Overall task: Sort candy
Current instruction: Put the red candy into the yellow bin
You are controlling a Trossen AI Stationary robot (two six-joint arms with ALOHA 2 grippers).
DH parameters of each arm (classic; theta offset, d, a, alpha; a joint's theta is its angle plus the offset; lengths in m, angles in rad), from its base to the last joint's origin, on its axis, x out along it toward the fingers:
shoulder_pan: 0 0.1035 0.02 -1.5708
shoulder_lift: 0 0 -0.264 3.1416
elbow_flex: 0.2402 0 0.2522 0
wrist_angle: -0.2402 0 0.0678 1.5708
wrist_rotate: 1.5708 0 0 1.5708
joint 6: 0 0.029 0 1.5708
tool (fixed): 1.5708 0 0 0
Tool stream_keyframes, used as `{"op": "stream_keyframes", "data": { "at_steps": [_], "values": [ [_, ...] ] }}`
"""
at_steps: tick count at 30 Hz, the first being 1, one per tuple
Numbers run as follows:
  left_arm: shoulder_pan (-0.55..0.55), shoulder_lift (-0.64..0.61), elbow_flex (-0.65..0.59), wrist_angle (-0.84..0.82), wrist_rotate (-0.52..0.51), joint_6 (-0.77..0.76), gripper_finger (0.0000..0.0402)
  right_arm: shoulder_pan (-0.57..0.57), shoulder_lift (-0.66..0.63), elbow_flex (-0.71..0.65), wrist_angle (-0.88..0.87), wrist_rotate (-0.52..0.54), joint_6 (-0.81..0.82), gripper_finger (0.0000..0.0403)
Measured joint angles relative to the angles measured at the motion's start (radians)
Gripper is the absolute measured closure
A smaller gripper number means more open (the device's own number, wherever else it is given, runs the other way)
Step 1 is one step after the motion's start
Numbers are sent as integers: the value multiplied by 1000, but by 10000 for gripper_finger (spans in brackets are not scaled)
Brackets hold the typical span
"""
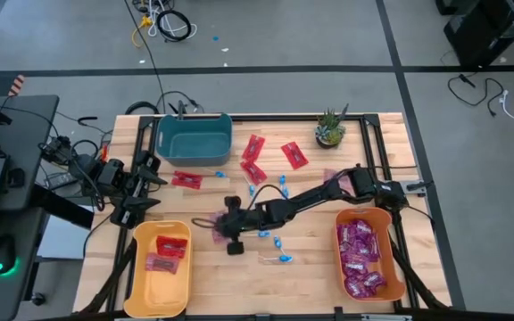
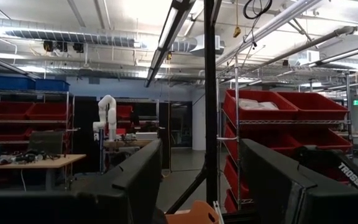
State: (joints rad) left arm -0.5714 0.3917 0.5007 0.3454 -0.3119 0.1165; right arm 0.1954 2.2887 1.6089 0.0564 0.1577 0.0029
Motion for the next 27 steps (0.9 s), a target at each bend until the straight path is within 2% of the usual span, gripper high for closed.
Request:
{"op": "stream_keyframes", "data": {
  "at_steps": [7, 13, 20, 27],
  "values": [
    [0, 0, 0, -2, 0, 0, 183, 32, 9, 1, 16, 176, 299, 245],
    [0, 0, 0, -10, 0, 1, 183, 50, 10, 1, 16, 219, 494, 182],
    [0, 1, 0, -21, 0, 2, 183, 58, 36, 1, 1, 295, 606, 180],
    [0, 1, 0, -24, 0, 2, 183, 60, 34, 2, 11, 296, 603, 191]
  ]
}}
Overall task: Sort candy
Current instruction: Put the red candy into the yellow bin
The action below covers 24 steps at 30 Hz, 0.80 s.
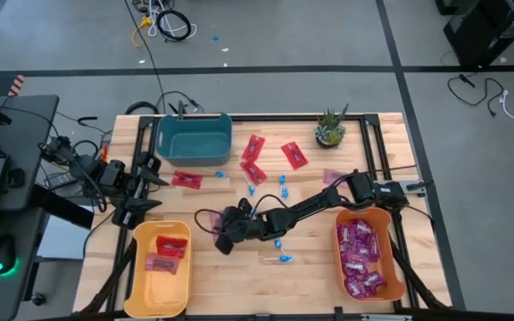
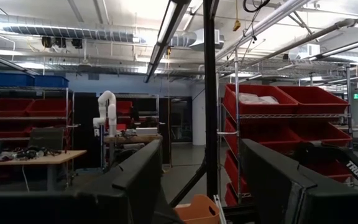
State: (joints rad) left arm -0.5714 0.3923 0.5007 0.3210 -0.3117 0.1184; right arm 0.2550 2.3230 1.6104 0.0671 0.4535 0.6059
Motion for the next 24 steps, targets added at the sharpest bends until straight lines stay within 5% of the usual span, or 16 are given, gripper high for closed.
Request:
{"op": "stream_keyframes", "data": {
  "at_steps": [24],
  "values": [
    [0, -1, 0, -12, 1, -22, 183, 12, 48, 0, 64, 22, -98, 194]
  ]
}}
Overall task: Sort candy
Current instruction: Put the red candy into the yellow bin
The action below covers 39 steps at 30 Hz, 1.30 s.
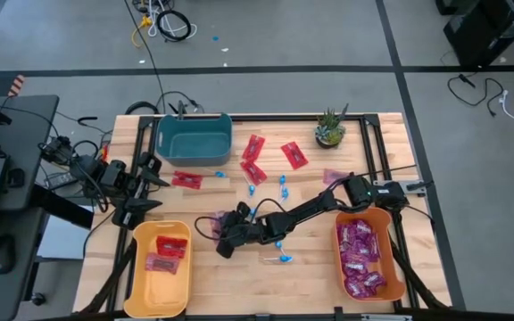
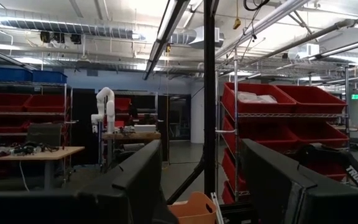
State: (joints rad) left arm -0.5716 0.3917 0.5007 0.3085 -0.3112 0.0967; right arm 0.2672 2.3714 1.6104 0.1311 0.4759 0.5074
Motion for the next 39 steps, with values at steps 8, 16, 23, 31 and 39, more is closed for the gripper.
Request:
{"op": "stream_keyframes", "data": {
  "at_steps": [8, 16, 23, 31, 39],
  "values": [
    [0, 0, 0, -2, 0, 0, 183, 0, 0, 0, -24, -17, -23, 194],
    [0, 0, 0, -2, 0, 0, 183, -1, 0, 0, -93, -35, -145, 193],
    [0, 0, 0, -2, 0, -3, 183, -19, -9, 4, -168, -47, -390, 201],
    [0, 0, 0, -1, 0, -24, 183, -38, -16, 46, -221, -48, -638, 204],
    [0, 0, 0, -8, 0, -24, 183, -39, -28, 111, -289, -27, -508, 205]
  ]
}}
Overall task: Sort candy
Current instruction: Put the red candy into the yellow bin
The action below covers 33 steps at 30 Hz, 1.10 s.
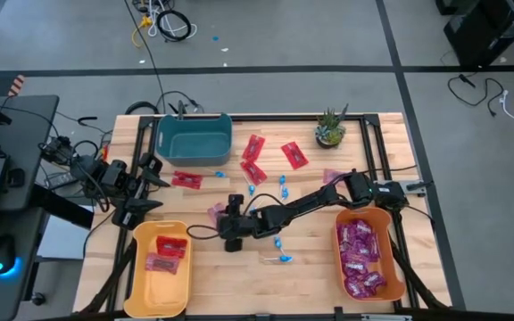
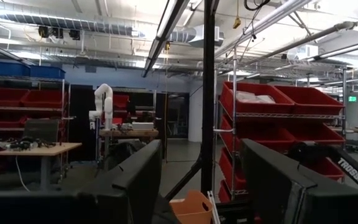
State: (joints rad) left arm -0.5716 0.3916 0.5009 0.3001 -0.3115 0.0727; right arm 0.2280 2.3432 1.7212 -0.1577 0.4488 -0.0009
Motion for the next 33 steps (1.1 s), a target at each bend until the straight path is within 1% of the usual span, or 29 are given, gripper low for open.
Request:
{"op": "stream_keyframes", "data": {
  "at_steps": [4, 10, 14, 19, 21, 25, 29, 33],
  "values": [
    [0, 0, 0, -11, 0, 0, 184, -1, 0, 10, -34, 0, 139, 206],
    [0, 0, 0, -23, 0, 0, 183, 0, -2, 7, 0, -39, 344, 206],
    [0, 0, 0, -35, 0, 3, 183, 5, 4, -9, 4, -39, 443, 206],
    [0, 0, 0, -42, 0, 4, 183, 5, 34, -8, 17, -24, 630, 206],
    [0, 0, 0, -45, 0, 5, 183, 4, 46, -11, 10, -4, 654, 206],
    [0, 0, 0, -46, 0, 7, 183, 5, 59, -8, 21, -1, 653, 206],
    [0, 0, 0, -57, 0, 7, 183, 6, 72, -3, -27, 9, 608, 206],
    [0, 0, 0, -61, -2, 8, 184, -1, 82, -1, -63, -11, 548, 213]
  ]
}}
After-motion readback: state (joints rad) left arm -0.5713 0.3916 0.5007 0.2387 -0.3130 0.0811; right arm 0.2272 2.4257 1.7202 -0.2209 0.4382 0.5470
